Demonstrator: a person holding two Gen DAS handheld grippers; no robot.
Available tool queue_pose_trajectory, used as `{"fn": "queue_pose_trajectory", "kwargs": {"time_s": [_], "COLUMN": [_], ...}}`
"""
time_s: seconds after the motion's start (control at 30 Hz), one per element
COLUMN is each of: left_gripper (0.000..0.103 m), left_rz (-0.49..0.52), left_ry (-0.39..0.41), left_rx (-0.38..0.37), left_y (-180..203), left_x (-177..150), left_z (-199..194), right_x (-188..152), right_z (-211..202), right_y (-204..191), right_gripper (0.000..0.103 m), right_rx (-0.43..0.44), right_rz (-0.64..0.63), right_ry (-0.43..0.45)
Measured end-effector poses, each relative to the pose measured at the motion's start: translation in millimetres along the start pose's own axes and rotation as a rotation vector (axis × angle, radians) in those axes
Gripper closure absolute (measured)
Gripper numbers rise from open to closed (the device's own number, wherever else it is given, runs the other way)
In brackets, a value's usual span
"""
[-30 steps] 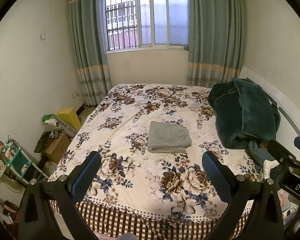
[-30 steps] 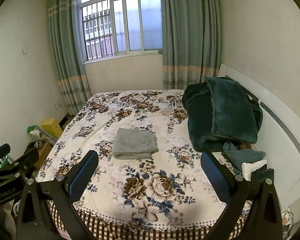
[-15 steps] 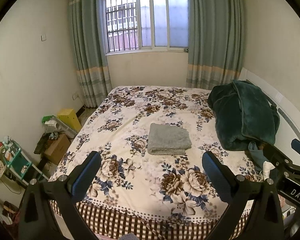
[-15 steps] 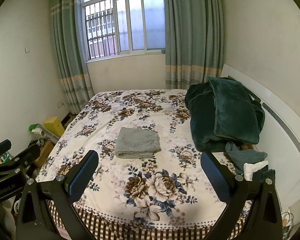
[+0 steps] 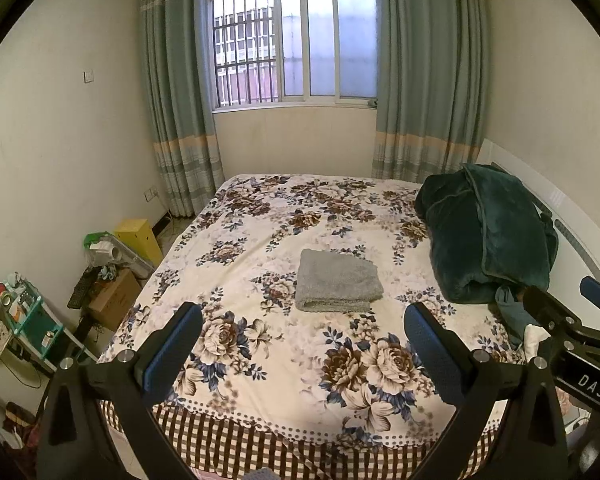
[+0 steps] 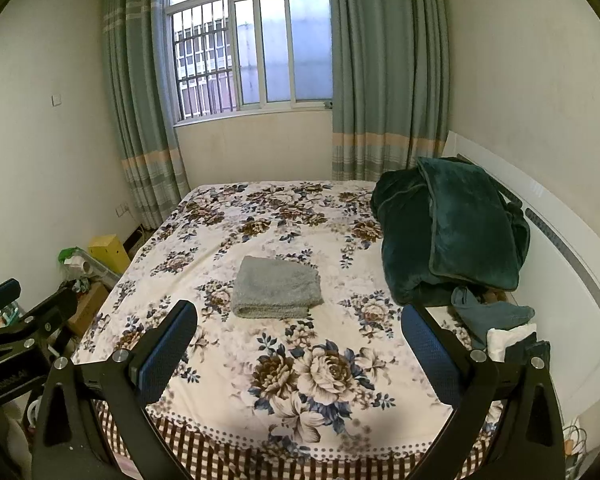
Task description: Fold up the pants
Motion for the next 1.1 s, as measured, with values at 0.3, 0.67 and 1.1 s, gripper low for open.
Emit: {"fn": "queue_pose_trajectory", "kwargs": {"time_s": [0.3,0.67,1.1], "left_gripper": [0.000,0.000,0.000], "left_rz": [0.000,0.003,0.003], "left_ry": [0.004,0.012,0.011], "left_rx": [0.001,-0.003,-0.002], "left_y": [0.2,2.9,3.8], "left_x": [-0.5,3.1,3.3], "left_z": [-0.4,-2.4,-2.7], "right_x": [-0.1,3.2,7.0], "right_z": [0.5,1.3,0.6], "right_y": [0.0,1.9,3.1], "right_gripper": [0.000,0.000,0.000], "right_rx": [0.003,0.004,0.009], "right_rz": [0.002,0.002,0.001], "right_ry": [0.004,0.012,0.026]}}
Point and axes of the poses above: each gripper's, at about its wrist camera, not at the fingertips, and z roughly the way its jaws point, y to its right, x to its top, the point moved 5 cm from there along z, roughly the way its jaws point
